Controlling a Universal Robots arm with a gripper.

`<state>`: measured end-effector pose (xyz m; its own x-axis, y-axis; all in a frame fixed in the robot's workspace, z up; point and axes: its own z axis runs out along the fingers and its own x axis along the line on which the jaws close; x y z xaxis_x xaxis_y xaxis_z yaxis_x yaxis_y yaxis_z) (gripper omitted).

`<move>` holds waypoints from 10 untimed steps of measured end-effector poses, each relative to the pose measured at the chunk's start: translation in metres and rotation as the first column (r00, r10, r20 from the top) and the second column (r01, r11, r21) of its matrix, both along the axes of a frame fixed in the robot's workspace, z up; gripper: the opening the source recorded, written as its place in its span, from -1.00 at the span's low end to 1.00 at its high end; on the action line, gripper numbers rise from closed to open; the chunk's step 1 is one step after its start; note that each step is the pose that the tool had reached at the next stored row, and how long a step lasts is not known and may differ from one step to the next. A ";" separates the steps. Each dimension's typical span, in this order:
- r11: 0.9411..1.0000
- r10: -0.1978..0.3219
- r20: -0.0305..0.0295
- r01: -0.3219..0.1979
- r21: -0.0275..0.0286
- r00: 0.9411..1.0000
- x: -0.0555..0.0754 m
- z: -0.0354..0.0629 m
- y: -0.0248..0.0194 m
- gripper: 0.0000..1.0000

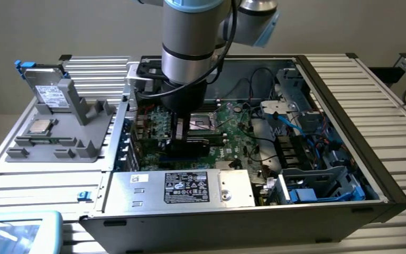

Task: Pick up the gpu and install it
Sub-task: 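Insert the gpu into the slot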

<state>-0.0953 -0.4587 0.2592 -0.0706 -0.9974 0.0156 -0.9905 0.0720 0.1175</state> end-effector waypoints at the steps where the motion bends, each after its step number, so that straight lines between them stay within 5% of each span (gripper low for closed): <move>1: 1.000 0.000 0.000 0.000 0.000 1.000 0.000 0.0000 0.0000 -0.45; 10: 1.000 0.000 0.000 0.000 0.000 1.000 -0.003 -0.0004 -0.0001 -0.45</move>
